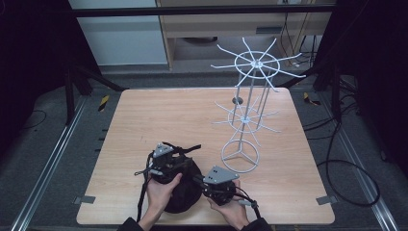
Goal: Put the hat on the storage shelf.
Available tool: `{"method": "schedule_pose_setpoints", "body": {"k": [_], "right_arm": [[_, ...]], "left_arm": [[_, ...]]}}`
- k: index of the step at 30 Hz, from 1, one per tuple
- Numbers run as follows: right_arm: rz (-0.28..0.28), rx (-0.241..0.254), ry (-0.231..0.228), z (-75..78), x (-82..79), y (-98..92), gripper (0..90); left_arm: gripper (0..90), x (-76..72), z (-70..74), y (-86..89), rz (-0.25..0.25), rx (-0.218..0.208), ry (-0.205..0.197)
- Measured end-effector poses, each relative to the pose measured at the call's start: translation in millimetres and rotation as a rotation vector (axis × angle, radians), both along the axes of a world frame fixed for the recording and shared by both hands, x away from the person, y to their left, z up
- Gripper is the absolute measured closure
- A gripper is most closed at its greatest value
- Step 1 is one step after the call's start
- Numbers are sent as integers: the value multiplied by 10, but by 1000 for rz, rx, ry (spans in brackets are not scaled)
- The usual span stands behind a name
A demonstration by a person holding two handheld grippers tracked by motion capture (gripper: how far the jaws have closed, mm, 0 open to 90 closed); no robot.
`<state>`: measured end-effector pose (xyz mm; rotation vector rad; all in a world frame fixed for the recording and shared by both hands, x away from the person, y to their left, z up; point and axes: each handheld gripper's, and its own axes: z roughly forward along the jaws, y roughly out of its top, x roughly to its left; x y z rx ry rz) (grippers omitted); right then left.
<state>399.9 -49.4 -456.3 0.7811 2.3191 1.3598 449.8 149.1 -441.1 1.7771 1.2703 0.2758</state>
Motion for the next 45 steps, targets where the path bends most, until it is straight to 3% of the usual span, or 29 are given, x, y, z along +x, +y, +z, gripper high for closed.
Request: {"method": "schedule_pose_setpoints", "body": {"k": [2, 4, 11, 17, 19, 22, 29, 35, 39, 45], "right_arm": [[1, -2, 3, -4, -1, 7, 839], [7, 6, 9, -5, -5, 11, 824], [53, 47, 28, 50, -6, -16, 742], [93, 157, 54, 182, -7, -137, 636], [82, 197, 40, 267, -8, -264, 604], [56, 197, 27, 285, 4, -346, 582], [17, 146, 66, 124, 67, -420, 508], [24, 126, 53, 82, 64, -374, 476], [19, 104, 51, 36, 82, -352, 477], [43, 99, 49, 7, 89, -322, 500]], "left_arm": [[770, 3, -3, 10, 8, 14, -5], [813, 14, -13, 58, -10, -30, 6], [842, -9, 3, 53, -32, -41, -20], [846, -42, 117, 134, -52, -79, -57], [847, -81, 204, 174, -63, -95, -82], [848, -126, 276, 181, -76, -97, -110], [851, -295, 551, 187, -136, -120, -212], [852, -362, 701, 255, -164, -172, -255], [852, -381, 742, 259, -193, -191, -261], [851, -399, 751, 235, -194, -180, -274]]}}
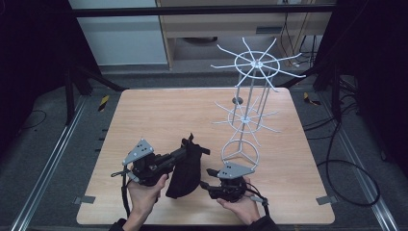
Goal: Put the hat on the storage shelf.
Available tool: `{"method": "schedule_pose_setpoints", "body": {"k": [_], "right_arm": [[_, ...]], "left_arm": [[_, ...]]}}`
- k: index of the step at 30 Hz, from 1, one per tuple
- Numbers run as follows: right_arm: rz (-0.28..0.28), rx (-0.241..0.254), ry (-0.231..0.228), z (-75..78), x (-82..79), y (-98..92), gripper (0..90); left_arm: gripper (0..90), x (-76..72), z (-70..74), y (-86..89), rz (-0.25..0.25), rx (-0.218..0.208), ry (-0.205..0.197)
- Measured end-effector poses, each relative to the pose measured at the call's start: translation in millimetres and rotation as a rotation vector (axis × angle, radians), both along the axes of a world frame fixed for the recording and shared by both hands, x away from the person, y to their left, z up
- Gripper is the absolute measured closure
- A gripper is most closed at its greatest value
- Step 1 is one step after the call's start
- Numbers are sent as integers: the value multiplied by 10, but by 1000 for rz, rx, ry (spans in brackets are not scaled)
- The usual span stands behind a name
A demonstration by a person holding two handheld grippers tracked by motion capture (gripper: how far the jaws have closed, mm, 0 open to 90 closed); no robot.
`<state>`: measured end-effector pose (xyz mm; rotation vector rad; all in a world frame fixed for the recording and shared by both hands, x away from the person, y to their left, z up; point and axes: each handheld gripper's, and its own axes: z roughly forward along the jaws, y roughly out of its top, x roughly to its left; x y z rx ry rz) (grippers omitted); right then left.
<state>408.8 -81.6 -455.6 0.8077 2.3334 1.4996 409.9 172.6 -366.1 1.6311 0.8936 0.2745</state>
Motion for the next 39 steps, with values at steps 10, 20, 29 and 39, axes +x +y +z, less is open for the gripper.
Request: {"method": "schedule_pose_setpoints", "body": {"k": [10, 20, 29, 39], "right_arm": [[58, 87, -3, 136, -66, -50, 474], [95, 120, 45, 62, -21, 92, 455], [74, 89, -5, 177, -72, 29, 871], [72, -98, -60, 336, -82, 238, 870]], "left_arm": [[852, 76, -81, 53, 53, 35, 6], [852, -6, -65, -98, 2, 28, -17], [852, -16, -41, -42, -3, 6, -28], [851, -98, -206, 237, 65, 126, -34]]}}
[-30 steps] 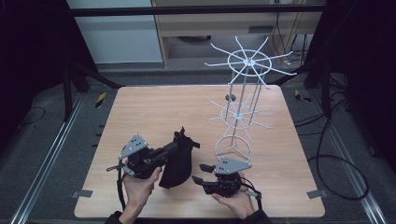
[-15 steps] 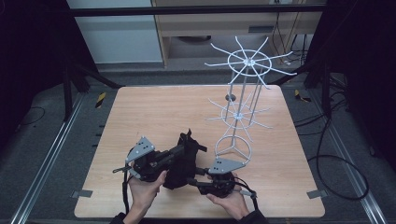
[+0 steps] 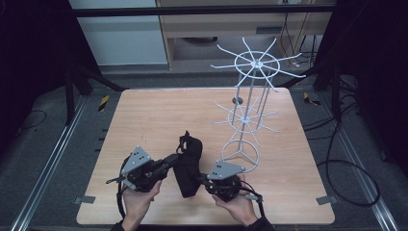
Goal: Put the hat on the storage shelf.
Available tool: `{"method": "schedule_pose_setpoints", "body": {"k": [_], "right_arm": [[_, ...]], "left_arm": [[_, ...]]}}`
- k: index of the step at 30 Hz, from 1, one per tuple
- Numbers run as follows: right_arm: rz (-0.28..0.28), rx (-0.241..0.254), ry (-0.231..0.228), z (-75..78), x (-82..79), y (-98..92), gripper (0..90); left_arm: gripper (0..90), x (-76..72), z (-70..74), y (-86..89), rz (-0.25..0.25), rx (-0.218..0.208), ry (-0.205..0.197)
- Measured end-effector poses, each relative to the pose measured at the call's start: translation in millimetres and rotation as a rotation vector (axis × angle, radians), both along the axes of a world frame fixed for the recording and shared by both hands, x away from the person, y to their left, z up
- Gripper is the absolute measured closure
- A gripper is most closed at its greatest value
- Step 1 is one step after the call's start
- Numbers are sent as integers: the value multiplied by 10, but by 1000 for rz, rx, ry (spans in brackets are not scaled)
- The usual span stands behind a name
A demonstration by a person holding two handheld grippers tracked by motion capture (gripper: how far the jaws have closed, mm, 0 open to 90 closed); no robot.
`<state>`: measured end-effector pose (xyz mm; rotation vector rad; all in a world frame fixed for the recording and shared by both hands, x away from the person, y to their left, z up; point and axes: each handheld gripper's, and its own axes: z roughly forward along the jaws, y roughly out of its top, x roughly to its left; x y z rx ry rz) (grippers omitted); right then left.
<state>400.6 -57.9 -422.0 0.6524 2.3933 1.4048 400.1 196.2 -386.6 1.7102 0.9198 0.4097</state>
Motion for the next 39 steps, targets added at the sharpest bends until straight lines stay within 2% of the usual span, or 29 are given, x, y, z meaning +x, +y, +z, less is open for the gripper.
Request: {"method": "schedule_pose_setpoints", "body": {"k": [2, 3, 4, 5, 6, 7, 8, 11, 12, 14, 15, 17, 18, 20, 21, 22, 23, 24, 25, 26, 27, 28, 32, 33, 34, 35, 36, 37, 39], "right_arm": [[12, -9, -1, 11, -1, 66, 869], [32, -19, 7, 25, 10, 217, 865], [38, -21, 12, 24, 18, 298, 861], [40, -27, 16, 18, 27, 378, 857], [43, -28, 14, 8, 37, 452, 849], [46, -21, 14, -3, 46, 517, 834], [46, -21, 14, -3, 46, 517, 834], [38, 2, 10, -45, 84, 656, 735], [26, 20, 5, -69, 103, 689, 694], [26, 26, 12, -76, 110, 686, 680], [15, 39, 10, -90, 114, 646, 628], [-12, 50, 8, -97, 116, 564, 582], [-12, 50, 8, -97, 116, 564, 582], [-52, 50, 12, -107, 132, 404, 565], [-65, 46, 15, -105, 145, 355, 558], [-65, 46, 15, -105, 145, 355, 558], [-86, 45, 15, -102, 147, 240, 547], [-86, 45, 15, -102, 147, 240, 547], [-103, 45, 14, -127, 135, 123, 538], [-113, 41, 16, -142, 129, 76, 529], [-123, 35, 14, -166, 122, 11, 521], [-123, 35, 14, -166, 122, 11, 521], [-179, 24, 27, -259, 79, -275, 504], [-207, 26, 31, -288, 68, -411, 503], [-207, 26, 31, -288, 68, -411, 503], [-235, 31, 32, -296, 59, -532, 499], [-248, 35, 30, -295, 55, -584, 495], [-260, 37, 27, -290, 50, -635, 490], [-283, 40, 15, -280, 42, -733, 477]], "left_arm": [[851, -9, -13, 63, 14, -1, 5], [851, -18, -27, 131, 29, 0, 8], [851, -34, -68, 272, 59, 3, 17], [851, -40, -94, 343, 75, 7, 24], [851, -40, -94, 343, 75, 7, 24], [851, -40, -159, 478, 111, 21, 36], [851, -40, -159, 478, 111, 21, 36], [851, -6, -268, 653, 161, 34, 68], [851, 30, -328, 742, 182, 35, 92], [851, 47, -349, 775, 191, 42, 99], [851, 86, -384, 817, 203, 65, 107], [851, 131, -423, 851, 220, 96, 117], [850, 131, -423, 851, 220, 96, 117], [849, 200, -492, 903, 253, 150, 131], [849, 219, -516, 923, 264, 168, 134], [849, 219, -516, 923, 264, 168, 134], [848, 251, -561, 963, 283, 203, 142], [848, 251, -561, 963, 283, 203, 142], [848, 287, -609, 999, 298, 240, 150], [900, 298, -635, 1010, 311, 257, 149], [899, 315, -653, 1024, 314, 280, 152], [899, 315, -653, 1024, 314, 280, 152], [898, 349, -708, 1032, 310, 286, 173], [897, 339, -699, 1024, 313, 296, 161], [896, 339, -699, 1024, 313, 296, 161], [886, 313, -658, 1029, 315, 289, 144], [863, 313, -658, 1029, 315, 289, 144], [846, 276, -598, 1039, 316, 260, 123], [802, 241, -518, 1039, 312, 232, 105]]}}
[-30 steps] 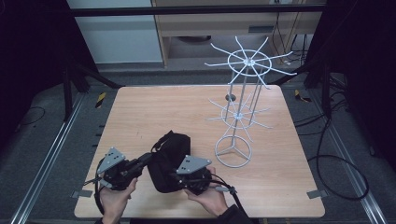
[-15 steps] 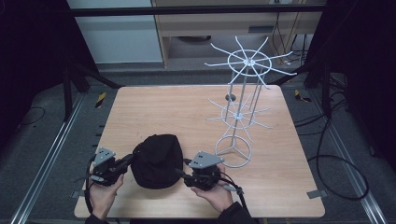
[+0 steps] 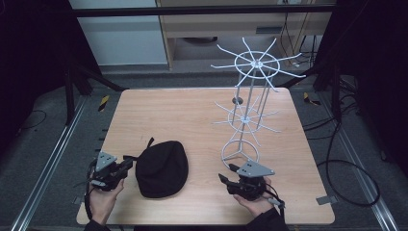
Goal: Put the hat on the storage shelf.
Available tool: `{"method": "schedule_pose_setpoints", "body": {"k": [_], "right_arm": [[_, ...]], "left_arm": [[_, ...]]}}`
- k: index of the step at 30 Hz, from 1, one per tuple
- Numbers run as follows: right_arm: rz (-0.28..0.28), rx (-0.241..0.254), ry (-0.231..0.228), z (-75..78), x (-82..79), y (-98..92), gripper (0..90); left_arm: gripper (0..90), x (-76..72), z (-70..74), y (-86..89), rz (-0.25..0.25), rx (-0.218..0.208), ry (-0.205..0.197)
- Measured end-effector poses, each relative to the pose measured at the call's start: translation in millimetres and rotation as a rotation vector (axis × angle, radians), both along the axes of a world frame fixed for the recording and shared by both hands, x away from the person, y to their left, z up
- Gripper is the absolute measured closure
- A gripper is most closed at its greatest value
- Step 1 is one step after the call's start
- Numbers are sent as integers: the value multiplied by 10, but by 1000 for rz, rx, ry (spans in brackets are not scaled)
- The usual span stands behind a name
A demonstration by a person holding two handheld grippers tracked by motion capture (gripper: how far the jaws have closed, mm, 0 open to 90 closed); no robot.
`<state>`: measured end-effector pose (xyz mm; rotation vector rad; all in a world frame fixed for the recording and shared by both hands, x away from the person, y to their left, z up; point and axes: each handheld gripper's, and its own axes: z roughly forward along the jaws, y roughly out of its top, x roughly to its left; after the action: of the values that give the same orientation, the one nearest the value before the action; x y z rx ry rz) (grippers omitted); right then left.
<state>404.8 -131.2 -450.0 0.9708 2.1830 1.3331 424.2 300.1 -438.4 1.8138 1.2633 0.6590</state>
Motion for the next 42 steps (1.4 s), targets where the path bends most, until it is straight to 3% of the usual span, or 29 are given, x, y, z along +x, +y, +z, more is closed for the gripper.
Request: {"method": "schedule_pose_setpoints", "body": {"k": [6, 10, 17, 21, 22, 28, 29, 34, 42], "right_arm": [[-66, -2, -12, -9, -7, -250, 449], [-135, -15, -7, -56, -31, -495, 420], [-197, -20, 6, -105, -34, -748, 391], [-219, -25, 18, -138, -21, -858, 381], [-227, -29, 24, -154, -15, -899, 379], [-240, -39, 42, -193, -3, -931, 362], [-239, -48, 39, -206, 4, -934, 357], [-242, -57, 48, -224, 15, -925, 353], [-236, -66, 68, -246, 33, -915, 344]], "left_arm": [[668, -44, 188, -104, -32, -14, -25], [561, -9, 278, -271, -74, 27, -8], [492, 77, 276, -519, -120, 85, 19], [473, 158, 258, -669, -143, 102, 49], [473, 200, 245, -740, -148, 124, 63], [509, 276, 159, -826, -154, 163, 104], [508, 292, 103, -833, -155, 187, 122], [504, 311, 11, -844, -162, 207, 149], [428, 366, -140, -976, -176, 281, 196]]}}
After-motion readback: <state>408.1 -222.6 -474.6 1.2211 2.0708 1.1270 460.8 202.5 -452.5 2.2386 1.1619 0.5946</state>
